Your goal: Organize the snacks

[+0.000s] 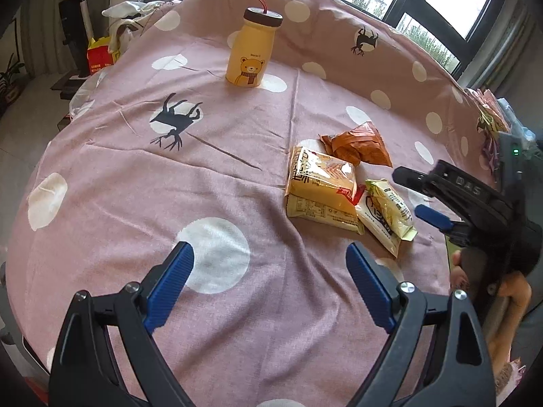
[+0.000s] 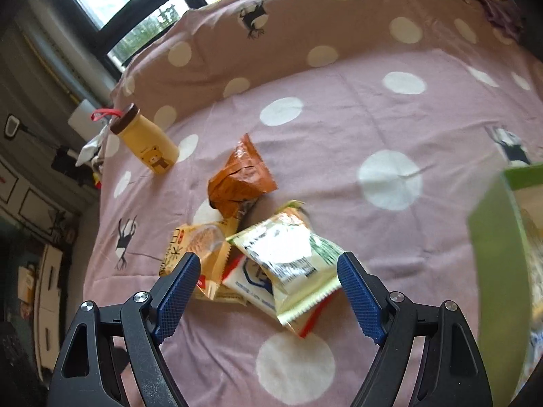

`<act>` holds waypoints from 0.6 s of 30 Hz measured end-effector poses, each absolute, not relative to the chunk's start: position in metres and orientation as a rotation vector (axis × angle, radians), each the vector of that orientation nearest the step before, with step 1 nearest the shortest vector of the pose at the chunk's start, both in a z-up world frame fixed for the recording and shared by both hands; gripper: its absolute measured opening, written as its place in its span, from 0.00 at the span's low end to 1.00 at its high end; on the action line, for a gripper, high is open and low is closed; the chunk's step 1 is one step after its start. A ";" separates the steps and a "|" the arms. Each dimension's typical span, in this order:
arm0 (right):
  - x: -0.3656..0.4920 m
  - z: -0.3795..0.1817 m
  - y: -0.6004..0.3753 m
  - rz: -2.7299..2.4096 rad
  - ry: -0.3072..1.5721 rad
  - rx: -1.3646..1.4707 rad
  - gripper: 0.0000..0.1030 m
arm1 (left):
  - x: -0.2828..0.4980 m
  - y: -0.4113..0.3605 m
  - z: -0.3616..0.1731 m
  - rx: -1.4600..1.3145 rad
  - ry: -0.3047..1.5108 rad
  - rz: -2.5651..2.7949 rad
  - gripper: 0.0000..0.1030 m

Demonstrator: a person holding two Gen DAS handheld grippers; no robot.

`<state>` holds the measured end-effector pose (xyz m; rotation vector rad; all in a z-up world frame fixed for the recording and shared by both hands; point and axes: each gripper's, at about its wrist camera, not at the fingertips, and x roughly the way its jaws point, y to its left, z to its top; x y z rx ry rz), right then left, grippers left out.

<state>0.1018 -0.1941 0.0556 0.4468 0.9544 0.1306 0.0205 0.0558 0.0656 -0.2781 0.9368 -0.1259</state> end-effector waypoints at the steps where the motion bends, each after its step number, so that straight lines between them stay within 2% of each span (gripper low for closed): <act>1: 0.102 0.056 -0.194 0.131 0.954 0.447 0.81 | 0.021 0.056 0.065 -0.280 0.941 -0.124 0.89; 3: 0.113 0.039 -0.196 0.098 0.990 0.427 0.81 | 0.022 0.056 0.064 -0.272 0.946 -0.114 0.89; 12: 0.111 0.030 -0.187 0.088 0.934 0.325 0.80 | 0.023 0.046 0.063 -0.283 0.964 -0.148 0.89; 15: 0.108 0.028 -0.183 0.060 0.927 0.290 0.68 | 0.023 0.047 0.061 -0.277 0.965 -0.122 0.89; 18: 0.102 0.030 -0.181 0.029 0.926 0.267 0.47 | 0.026 0.046 0.057 -0.267 0.990 -0.113 0.89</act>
